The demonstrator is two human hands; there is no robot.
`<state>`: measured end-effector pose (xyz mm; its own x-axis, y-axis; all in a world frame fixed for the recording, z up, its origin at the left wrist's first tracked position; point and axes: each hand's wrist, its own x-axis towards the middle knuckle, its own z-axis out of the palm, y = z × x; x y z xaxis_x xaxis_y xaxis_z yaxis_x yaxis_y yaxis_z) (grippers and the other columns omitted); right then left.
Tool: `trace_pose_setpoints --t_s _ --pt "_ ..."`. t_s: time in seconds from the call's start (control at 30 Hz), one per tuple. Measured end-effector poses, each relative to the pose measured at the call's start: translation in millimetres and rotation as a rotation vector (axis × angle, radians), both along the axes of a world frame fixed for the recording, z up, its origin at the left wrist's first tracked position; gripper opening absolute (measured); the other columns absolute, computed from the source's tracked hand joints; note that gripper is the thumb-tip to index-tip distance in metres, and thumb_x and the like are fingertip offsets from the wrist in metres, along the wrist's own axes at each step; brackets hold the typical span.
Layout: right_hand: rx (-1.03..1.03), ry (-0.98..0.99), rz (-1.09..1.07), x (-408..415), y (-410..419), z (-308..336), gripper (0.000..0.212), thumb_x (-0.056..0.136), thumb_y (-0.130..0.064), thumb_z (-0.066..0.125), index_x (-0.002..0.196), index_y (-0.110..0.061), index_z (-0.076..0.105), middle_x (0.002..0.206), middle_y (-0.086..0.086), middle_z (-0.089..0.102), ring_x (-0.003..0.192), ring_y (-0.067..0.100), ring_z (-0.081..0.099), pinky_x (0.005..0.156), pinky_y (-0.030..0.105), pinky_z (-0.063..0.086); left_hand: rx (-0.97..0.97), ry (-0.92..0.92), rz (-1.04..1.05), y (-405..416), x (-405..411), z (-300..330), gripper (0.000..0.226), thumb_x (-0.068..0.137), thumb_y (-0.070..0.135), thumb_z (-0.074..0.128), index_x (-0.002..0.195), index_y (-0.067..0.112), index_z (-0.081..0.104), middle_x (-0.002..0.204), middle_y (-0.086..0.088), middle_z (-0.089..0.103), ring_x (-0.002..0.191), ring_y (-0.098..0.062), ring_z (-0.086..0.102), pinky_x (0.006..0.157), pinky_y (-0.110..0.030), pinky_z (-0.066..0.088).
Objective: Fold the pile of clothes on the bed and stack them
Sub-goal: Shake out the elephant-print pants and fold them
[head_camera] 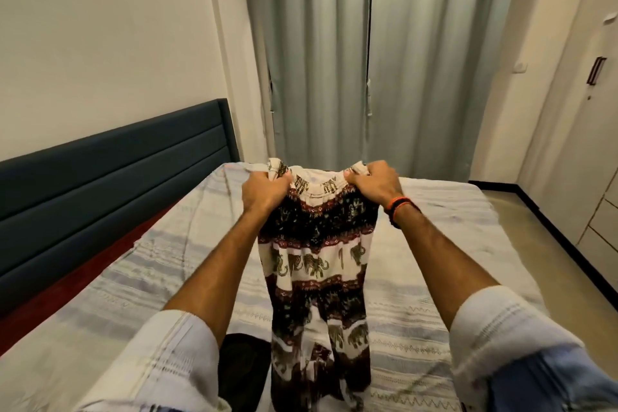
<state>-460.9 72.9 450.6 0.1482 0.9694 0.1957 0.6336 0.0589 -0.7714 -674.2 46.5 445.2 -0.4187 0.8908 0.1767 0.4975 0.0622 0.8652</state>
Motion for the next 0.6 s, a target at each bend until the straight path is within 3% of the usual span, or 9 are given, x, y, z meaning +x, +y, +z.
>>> trace_pose_setpoints --t_s 0.13,0.3,0.37,0.47,0.6 --pt "0.038 0.046 -0.032 -18 -3 -6 0.032 0.086 -0.043 0.068 0.085 -0.012 0.074 0.093 0.009 0.073 0.092 0.028 0.065 0.082 0.032 0.052 0.071 0.109 0.028 1 17 -7 0.035 0.086 0.039 0.070 0.105 0.009 0.072 0.105 -0.008 0.073 0.098 -0.027 0.066 0.090 -0.040 0.056" --pt "0.053 0.094 -0.063 -36 -6 -14 0.036 0.081 -0.042 0.073 0.059 -0.016 0.060 0.071 0.003 0.064 0.072 0.021 0.059 0.054 0.023 0.036 0.110 0.204 0.004 0 35 -16 0.037 0.082 0.040 0.075 0.100 0.007 0.073 0.095 -0.007 0.073 0.087 -0.023 0.068 0.080 -0.032 0.058" --pt "0.064 0.100 -0.043 -41 -8 -17 0.034 0.080 -0.039 0.074 0.059 -0.015 0.063 0.066 0.002 0.065 0.067 0.019 0.059 0.050 0.023 0.036 0.102 0.209 -0.022 0 40 -19 0.037 0.081 0.043 0.075 0.095 0.009 0.074 0.090 -0.007 0.073 0.081 -0.021 0.069 0.073 -0.029 0.057" --pt "0.073 0.088 0.015 -45 -10 -19 0.021 0.078 -0.033 0.074 0.071 -0.013 0.075 0.071 0.003 0.071 0.073 0.018 0.065 0.059 0.025 0.050 0.078 0.231 -0.069 -1 48 -22 0.032 0.081 0.042 0.073 0.083 0.010 0.074 0.080 -0.007 0.072 0.074 -0.023 0.068 0.063 -0.028 0.053" --pt "0.087 0.080 0.065 -46 -11 -23 0.014 0.076 -0.028 0.074 0.078 -0.015 0.078 0.076 0.003 0.074 0.079 0.020 0.069 0.073 0.036 0.060 0.041 0.238 -0.060 -1 50 -27 0.024 0.080 0.031 0.071 0.083 0.007 0.074 0.079 -0.009 0.071 0.075 -0.025 0.068 0.064 -0.033 0.058"
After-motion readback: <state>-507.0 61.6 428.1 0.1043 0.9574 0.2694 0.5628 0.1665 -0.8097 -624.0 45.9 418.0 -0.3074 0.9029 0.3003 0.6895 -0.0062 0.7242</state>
